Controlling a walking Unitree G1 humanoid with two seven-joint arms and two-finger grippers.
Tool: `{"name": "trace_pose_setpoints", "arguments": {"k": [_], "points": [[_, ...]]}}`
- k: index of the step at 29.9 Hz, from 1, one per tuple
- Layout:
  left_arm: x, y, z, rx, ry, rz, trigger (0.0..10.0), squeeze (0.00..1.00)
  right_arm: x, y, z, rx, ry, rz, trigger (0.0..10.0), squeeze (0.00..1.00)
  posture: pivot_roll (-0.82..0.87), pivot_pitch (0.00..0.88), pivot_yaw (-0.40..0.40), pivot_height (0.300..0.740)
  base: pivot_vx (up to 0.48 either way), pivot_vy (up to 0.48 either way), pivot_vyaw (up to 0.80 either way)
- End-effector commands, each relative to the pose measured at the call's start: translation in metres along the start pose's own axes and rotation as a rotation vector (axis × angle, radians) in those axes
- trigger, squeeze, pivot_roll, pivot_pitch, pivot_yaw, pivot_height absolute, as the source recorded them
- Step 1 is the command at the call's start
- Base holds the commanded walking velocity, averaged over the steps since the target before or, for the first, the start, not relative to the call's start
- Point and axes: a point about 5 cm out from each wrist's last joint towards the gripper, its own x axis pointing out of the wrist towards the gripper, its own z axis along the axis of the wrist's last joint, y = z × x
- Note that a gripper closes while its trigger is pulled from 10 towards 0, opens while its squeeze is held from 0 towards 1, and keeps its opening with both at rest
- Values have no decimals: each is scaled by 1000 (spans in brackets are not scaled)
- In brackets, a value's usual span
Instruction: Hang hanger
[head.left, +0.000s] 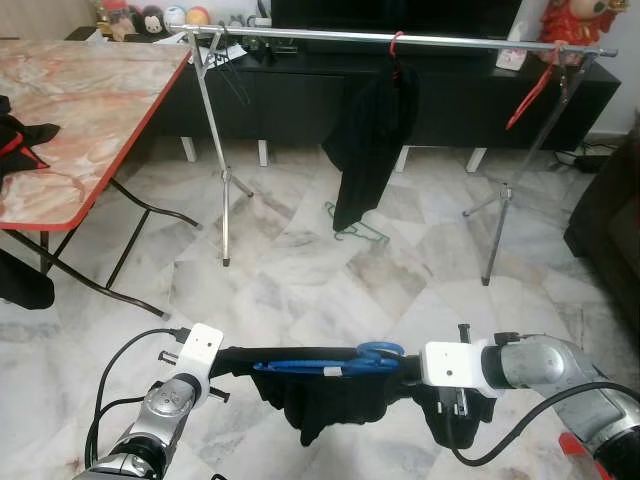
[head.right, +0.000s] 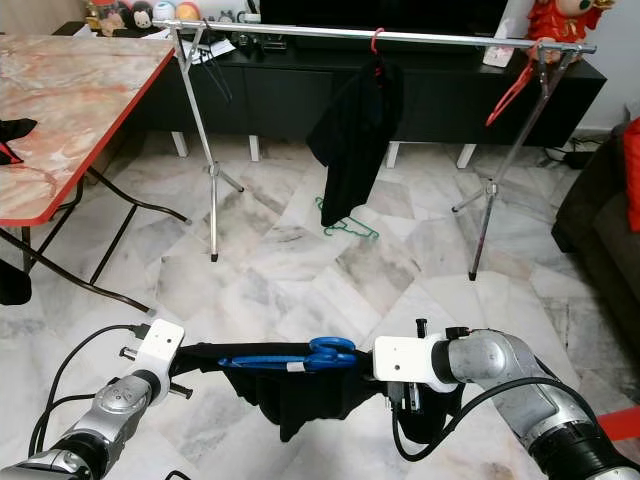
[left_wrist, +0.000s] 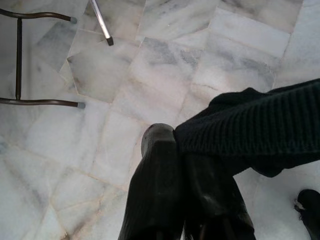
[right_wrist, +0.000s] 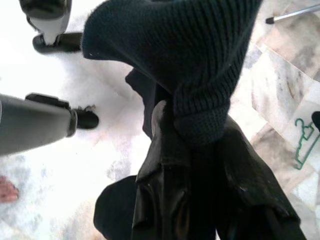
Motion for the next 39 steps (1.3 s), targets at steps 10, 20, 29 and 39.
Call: {"name": "trace_pose_setpoints", "arguments": {"k": [10, 20, 29, 39], "points": [[3, 14, 19, -4, -66, 2, 10000, 0, 8, -2, -20, -21, 174, -73, 0, 0, -81, 102, -30, 740, 0, 0, 0], [8, -3, 52, -26, -184, -204, 10000, 0, 35, 7, -14, 70, 170, -114, 0, 0, -71, 77, -27, 740, 0, 0, 0], [4, -19, 65, 45, -196, -452, 10000, 0, 46, -9, -13, 121, 230, -256, 0, 0, -61, 71, -28, 740, 0, 0, 0], [-1, -22, 41, 143, -90, -487, 10000, 0, 42, -24, -4, 235, 128, -344, 0, 0, -69, 78, -29, 740, 0, 0, 0]]}}
